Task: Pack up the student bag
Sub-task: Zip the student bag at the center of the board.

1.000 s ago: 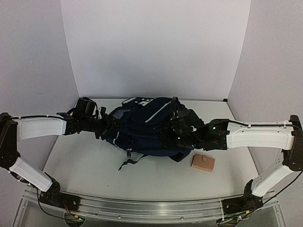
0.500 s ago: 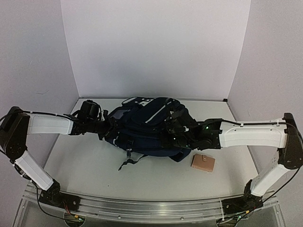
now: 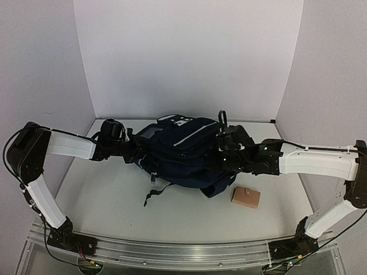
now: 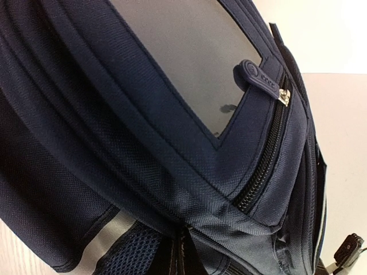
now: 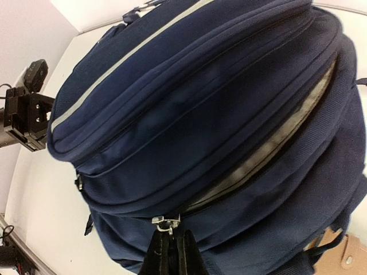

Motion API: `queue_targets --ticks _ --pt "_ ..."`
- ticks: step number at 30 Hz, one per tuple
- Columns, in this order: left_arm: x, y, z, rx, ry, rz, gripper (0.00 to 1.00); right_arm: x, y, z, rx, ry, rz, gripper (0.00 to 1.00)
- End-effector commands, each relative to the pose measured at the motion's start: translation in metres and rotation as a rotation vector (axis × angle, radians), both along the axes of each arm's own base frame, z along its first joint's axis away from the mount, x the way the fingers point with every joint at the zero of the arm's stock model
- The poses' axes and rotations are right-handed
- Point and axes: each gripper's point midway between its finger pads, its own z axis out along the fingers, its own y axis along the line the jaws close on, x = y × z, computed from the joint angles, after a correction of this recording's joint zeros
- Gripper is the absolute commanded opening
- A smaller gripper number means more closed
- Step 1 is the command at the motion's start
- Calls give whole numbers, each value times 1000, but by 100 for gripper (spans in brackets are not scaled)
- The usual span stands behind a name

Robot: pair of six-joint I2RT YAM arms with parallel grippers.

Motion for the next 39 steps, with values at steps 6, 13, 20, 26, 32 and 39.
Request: queue_targets --ticks 6,13,20,26,32,39 --pt "73 27 0 107 -186 17 0 34 -49 -9 -3 21 -30 0" --pt "89 30 30 240 -304 -46 13 47 -36 5 67 1 58 0" --pt "53 20 96 504 -519 -118 78 37 -19 12 158 -3 149 0" --pt "-8 -54 144 615 -764 -310 82 33 -14 20 217 -19 173 0" --pt "-59 -135 160 633 -975 -554 85 30 -18 19 214 -24 167 0" --pt "-50 -175 138 732 -997 -661 86 28 -25 22 222 -32 143 0"
